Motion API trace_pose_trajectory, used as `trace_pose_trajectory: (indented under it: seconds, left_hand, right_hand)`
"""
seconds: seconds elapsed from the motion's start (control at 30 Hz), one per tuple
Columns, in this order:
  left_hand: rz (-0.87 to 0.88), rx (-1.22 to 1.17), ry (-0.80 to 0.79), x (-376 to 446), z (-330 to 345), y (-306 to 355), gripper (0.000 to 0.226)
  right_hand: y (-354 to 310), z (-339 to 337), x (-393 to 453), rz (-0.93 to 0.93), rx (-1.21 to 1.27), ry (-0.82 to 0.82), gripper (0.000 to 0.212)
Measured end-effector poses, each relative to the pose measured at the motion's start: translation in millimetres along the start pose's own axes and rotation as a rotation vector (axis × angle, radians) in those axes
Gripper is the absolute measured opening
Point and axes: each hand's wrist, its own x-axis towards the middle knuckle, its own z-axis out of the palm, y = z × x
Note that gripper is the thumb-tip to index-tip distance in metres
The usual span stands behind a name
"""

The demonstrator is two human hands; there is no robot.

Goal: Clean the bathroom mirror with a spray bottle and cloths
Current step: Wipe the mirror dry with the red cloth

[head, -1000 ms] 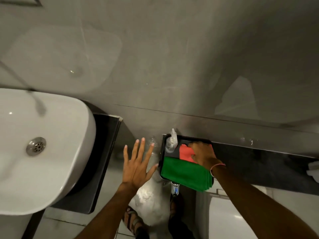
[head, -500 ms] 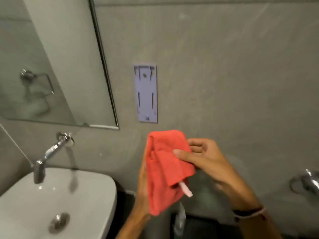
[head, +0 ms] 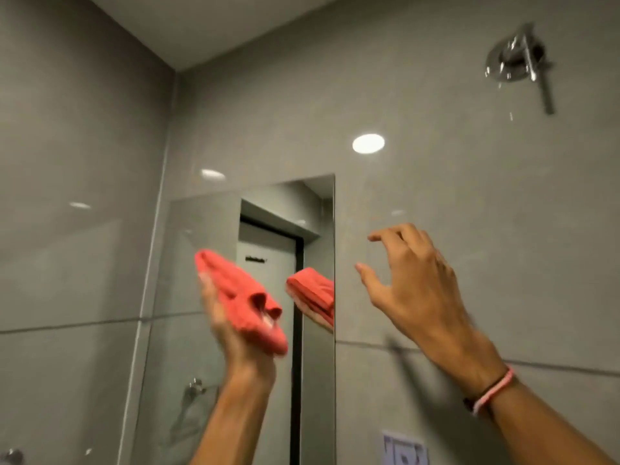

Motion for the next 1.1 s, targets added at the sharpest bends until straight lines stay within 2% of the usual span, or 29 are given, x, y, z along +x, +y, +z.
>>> trace_pose_trajectory:
  seconds: [0.03, 0.07, 0.1, 0.17, 0.23, 0.33, 0.43, 0.53, 0.67, 0.83, 0.97, 1.1]
  left_hand:
    - [0.069, 0.001, -0.015, 30, 24, 6, 0.072]
    - [0.121, 0.208, -0.091, 52, 60, 23, 0.067]
    - [0.281, 0.273, -0.17, 75, 85, 33, 0.066]
    - [0.504, 0.709, -0.397, 103, 134, 17, 0.07]
    - [0.699, 0.991, -0.487, 114, 154, -7, 0.066]
    - [0.767, 1.009, -0.47, 107, 154, -36, 0.06]
    - [0.868, 1.033, -0.438, 120, 144, -49, 0.059]
    - [0.97, 1.075, -0.477, 153, 125, -51, 0.057]
    - [0.827, 1.072, -0.372, 222, 71, -59, 0.054]
    - [0.453, 1.015, -0.129, 272, -43, -100, 0.055]
    - [0.251, 0.993, -0.01, 220, -134, -152, 0.059]
    - [-0.047, 1.023, 0.173, 104, -231, -195, 0.051]
  right_hand:
    - [-1, 1, 21, -0.037, -0.032, 0.031, 0.045]
    - [0, 4, 42, -0.07, -0.079, 0.065, 0.046]
    - [1, 7, 57, -0.091, -0.127, 0.083, 0.049]
    - [5, 19, 78, -0.122, -0.236, 0.089, 0.056]
    - [11, 35, 83, -0.132, -0.326, 0.017, 0.065]
    - [28, 67, 74, -0.169, -0.485, -0.104, 0.071]
    - [36, 89, 66, -0.189, -0.529, -0.046, 0.071]
    - [34, 102, 70, -0.198, -0.547, 0.043, 0.07]
    - [36, 120, 73, -0.207, -0.577, 0.1, 0.071]
    - [41, 128, 75, -0.223, -0.603, 0.223, 0.071]
    - [49, 133, 83, -0.268, -0.622, 0.346, 0.071]
    - [60, 153, 92, -0.252, -0.622, 0.394, 0.072]
